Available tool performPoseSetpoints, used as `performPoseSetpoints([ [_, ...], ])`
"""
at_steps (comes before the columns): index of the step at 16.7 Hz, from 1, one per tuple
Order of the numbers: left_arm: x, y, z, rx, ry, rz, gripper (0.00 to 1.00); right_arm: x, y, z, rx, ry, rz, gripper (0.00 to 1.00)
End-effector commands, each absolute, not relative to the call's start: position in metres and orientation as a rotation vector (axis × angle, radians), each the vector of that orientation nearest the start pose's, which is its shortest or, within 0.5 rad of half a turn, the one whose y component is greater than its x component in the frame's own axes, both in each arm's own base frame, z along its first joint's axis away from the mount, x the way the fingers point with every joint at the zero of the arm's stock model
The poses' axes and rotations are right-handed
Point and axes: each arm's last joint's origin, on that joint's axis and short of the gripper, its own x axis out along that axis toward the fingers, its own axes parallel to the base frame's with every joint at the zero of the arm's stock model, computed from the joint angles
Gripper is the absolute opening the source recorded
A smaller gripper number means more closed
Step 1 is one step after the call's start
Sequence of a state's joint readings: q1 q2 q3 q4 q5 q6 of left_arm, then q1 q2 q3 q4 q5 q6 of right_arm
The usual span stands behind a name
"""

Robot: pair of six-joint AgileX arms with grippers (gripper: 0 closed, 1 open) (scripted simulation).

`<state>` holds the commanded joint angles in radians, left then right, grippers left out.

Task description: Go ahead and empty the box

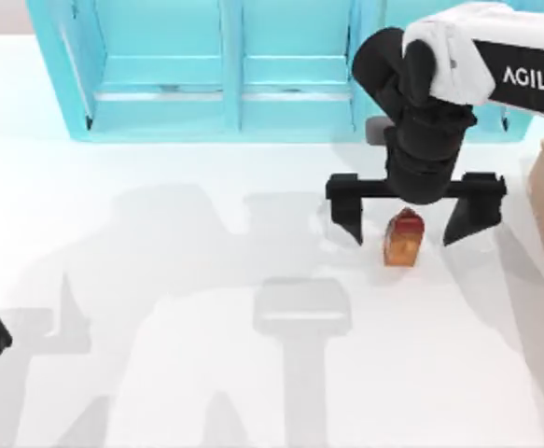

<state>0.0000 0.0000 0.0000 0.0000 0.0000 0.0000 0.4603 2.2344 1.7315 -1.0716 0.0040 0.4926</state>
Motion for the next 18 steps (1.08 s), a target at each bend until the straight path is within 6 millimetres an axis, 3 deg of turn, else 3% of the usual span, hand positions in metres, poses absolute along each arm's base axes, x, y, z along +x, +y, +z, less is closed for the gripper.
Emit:
performPoseSetpoints([
  [7, 0.106, -0.001, 0.16, 0.0, 0.0, 0.0, 1.0, 0.384, 0.195, 0.205, 0.018, 1.569, -0.017, 1.0],
  [13, 0.106, -0.001, 0.16, 0.0, 0.0, 0.0, 1.0, 0.384, 0.194, 0.206, 0.015, 1.572, -0.018, 1.0],
  [15, 0.106, -0.001, 0.16, 0.0, 0.0, 0.0, 1.0, 0.387, 0.18, 0.206, 0.008, 1.582, -0.026, 1.0],
  [18, 0.106, -0.001, 0.16, 0.0, 0.0, 0.0, 1.0, 0.398, 0.127, 0.217, 0.022, 1.579, -0.03, 1.0],
])
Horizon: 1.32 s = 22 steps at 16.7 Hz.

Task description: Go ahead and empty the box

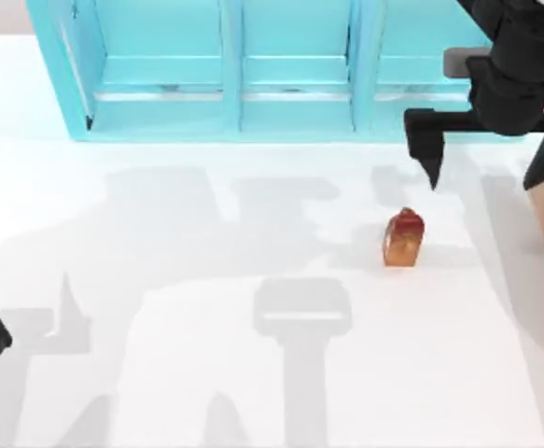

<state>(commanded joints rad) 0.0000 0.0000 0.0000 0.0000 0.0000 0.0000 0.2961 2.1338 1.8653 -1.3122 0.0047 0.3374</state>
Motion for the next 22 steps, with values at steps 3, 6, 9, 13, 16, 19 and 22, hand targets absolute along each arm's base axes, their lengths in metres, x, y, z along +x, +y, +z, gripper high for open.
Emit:
performPoseSetpoints([
  [3, 0.106, -0.001, 0.16, 0.0, 0.0, 0.0, 1.0, 0.403, 0.046, 0.239, 0.042, 1.54, -0.018, 1.0],
  [6, 0.106, -0.001, 0.16, 0.0, 0.0, 0.0, 1.0, 0.389, -0.037, 0.255, 0.029, 1.524, -0.019, 1.0],
  [9, 0.106, -0.001, 0.16, 0.0, 0.0, 0.0, 1.0, 0.366, -0.09, 0.259, 0.022, 1.55, -0.023, 1.0],
  [13, 0.106, -0.001, 0.16, 0.0, 0.0, 0.0, 1.0, 0.356, -0.107, 0.259, 0.026, 1.568, -0.017, 1.0],
  [16, 0.106, -0.001, 0.16, 0.0, 0.0, 0.0, 1.0, 0.358, -0.106, 0.259, 0.023, 1.566, -0.017, 1.0],
  [19, 0.106, -0.001, 0.16, 0.0, 0.0, 0.0, 1.0, 0.359, -0.106, 0.247, 0.027, 1.572, -0.017, 1.0],
  [22, 0.106, -0.001, 0.16, 0.0, 0.0, 0.0, 1.0, 0.361, -0.107, 0.215, 0.026, 1.568, -0.017, 1.0],
])
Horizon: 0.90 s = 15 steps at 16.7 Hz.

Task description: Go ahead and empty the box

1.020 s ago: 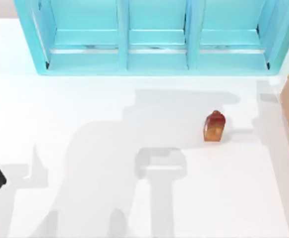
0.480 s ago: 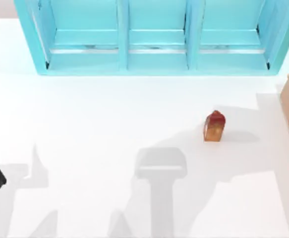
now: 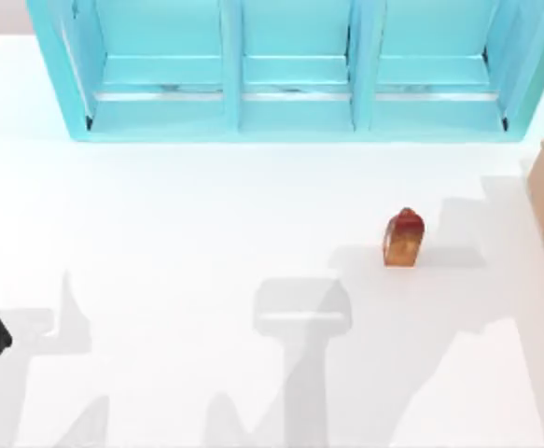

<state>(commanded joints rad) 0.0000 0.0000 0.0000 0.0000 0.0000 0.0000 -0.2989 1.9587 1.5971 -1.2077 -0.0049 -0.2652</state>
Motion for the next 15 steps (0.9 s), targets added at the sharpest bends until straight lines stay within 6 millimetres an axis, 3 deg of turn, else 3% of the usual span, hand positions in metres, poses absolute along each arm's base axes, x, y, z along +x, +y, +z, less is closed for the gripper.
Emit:
performPoseSetpoints([
  [3, 0.106, -0.001, 0.16, 0.0, 0.0, 0.0, 1.0, 0.36, -0.107, 0.177, 0.025, 1.561, -0.019, 1.0],
  [5, 0.106, -0.001, 0.16, 0.0, 0.0, 0.0, 1.0, 0.357, -0.106, 0.163, 0.026, 1.566, -0.018, 1.0],
  [10, 0.106, -0.001, 0.16, 0.0, 0.0, 0.0, 1.0, 0.356, -0.106, 0.159, 0.026, 1.568, -0.017, 1.0],
  [15, 0.106, -0.001, 0.16, 0.0, 0.0, 0.0, 1.0, 0.356, -0.106, 0.159, 0.026, 1.568, -0.017, 0.62],
])
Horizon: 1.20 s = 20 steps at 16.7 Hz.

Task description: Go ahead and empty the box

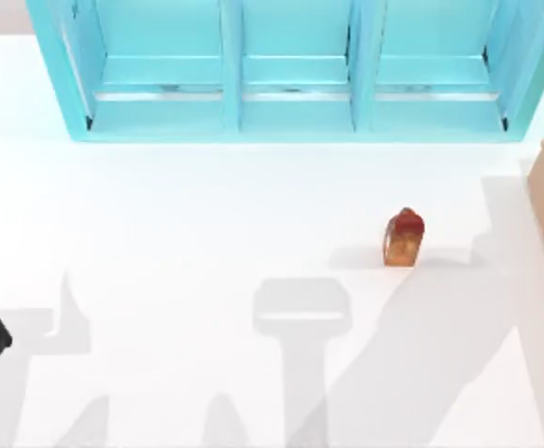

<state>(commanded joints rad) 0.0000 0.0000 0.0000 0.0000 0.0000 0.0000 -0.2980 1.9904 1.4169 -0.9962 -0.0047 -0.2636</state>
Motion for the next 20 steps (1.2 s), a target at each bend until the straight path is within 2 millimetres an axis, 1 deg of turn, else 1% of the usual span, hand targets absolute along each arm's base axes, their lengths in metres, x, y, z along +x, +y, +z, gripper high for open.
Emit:
performPoseSetpoints([
  [8, 0.106, -0.001, 0.16, 0.0, 0.0, 0.0, 1.0, 0.356, -0.106, 0.159, 0.026, 1.568, -0.017, 0.02],
  [9, 0.106, -0.001, 0.16, 0.0, 0.0, 0.0, 1.0, 0.356, -0.106, 0.159, 0.026, 1.568, -0.017, 0.0],
  [18, 0.106, -0.001, 0.16, 0.0, 0.0, 0.0, 1.0, 0.357, -0.106, 0.161, 0.027, 1.566, -0.019, 0.0],
  [20, 0.106, -0.001, 0.16, 0.0, 0.0, 0.0, 1.0, 0.359, -0.107, 0.17, 0.025, 1.563, -0.02, 0.0],
])
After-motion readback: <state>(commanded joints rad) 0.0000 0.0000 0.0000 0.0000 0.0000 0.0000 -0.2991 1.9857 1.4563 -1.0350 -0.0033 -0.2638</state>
